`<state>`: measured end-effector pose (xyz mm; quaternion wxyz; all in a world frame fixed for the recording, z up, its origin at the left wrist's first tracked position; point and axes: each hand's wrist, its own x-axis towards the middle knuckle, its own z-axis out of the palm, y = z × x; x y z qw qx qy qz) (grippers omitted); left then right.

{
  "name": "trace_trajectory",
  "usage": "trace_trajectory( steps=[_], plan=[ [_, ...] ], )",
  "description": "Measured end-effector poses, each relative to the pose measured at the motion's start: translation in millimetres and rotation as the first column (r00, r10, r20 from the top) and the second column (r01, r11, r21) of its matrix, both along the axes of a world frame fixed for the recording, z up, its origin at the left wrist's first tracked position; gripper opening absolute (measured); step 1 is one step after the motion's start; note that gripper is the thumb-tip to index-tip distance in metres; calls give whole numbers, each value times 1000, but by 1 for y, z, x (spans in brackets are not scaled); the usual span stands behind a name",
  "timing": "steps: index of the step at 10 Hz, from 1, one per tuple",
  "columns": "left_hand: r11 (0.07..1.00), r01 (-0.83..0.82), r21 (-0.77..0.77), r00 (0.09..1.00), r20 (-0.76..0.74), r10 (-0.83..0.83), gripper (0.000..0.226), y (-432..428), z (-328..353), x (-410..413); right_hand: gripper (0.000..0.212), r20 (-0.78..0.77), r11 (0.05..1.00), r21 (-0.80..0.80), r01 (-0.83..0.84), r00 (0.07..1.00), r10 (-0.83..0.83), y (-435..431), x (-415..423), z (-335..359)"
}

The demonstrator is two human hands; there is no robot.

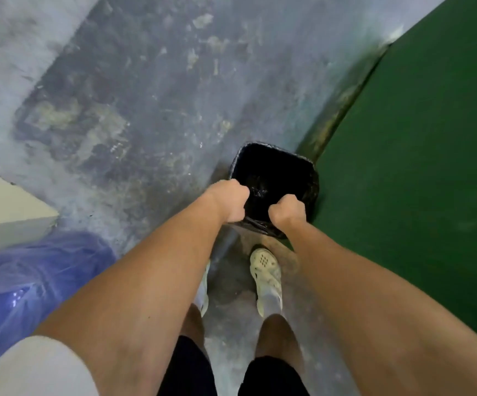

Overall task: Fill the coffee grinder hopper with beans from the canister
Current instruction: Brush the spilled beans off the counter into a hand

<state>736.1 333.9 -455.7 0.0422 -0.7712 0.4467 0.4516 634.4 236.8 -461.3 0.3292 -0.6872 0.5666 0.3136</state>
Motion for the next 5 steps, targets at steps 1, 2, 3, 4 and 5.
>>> trace_trajectory(
  steps=[1,2,3,4,5],
  plan=[
    [991,-73,-109,997,-21,71,23,-19,-42,-4,8,-1,999,-32,14,1000,-14,-15,-6,-36],
    [967,-180,-179,981,-106,163,30,-28,-69,-15,6,14,999,-35,16,1000,-16,-22,-12,-55],
    [984,-158,-81,961,-243,135,68,-29,-77,-26,22,22,1000,6,13,1000,-13,-24,-18,-60],
    [991,-132,30,952,-274,135,79,-24,-71,-28,47,39,997,52,54,998,-56,-23,-23,-55],
    [995,-71,72,977,-196,84,80,-12,-51,-25,54,58,997,76,34,998,-38,-18,-20,-34]
  ],
)
